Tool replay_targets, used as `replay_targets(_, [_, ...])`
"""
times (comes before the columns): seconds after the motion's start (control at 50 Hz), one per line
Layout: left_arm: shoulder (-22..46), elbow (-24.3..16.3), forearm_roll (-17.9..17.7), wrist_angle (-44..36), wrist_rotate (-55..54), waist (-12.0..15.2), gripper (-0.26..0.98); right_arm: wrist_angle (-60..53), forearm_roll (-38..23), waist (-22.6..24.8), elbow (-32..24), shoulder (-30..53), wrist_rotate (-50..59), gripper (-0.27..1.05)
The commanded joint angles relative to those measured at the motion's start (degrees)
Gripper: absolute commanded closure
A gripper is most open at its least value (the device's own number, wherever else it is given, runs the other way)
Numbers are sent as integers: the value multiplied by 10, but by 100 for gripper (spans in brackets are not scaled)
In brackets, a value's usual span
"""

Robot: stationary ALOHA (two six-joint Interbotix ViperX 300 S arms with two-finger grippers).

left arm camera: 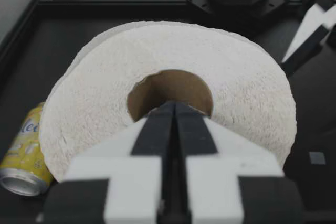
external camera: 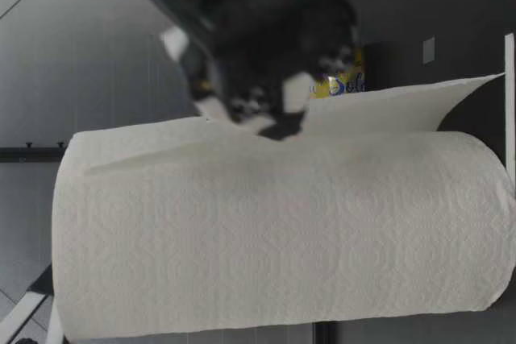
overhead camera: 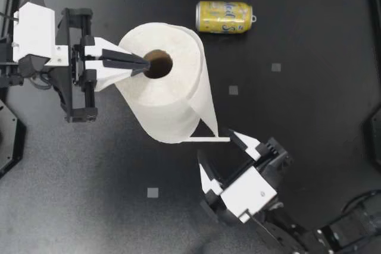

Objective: Pick up a piece of paper towel and place it on the spilled liquid.

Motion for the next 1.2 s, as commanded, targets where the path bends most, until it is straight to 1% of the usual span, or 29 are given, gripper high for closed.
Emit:
replay_targets(0.0, [-2,-7,-1,2,-1,2,63,7,0,-10,-10,-4,5,3])
replay_targets(0.56, [-2,-6,-3,2,0,2,63,15,-1,-68,-15,6,6,3])
replay_targets(0.82, [-2,-1,-3,1,0,2,63,68,-1,-76,-6,-4,6,3])
replay_targets(1.18, [-2,2,-3,-3,0,2,63,44,-18,-115,-5,-9,6,3])
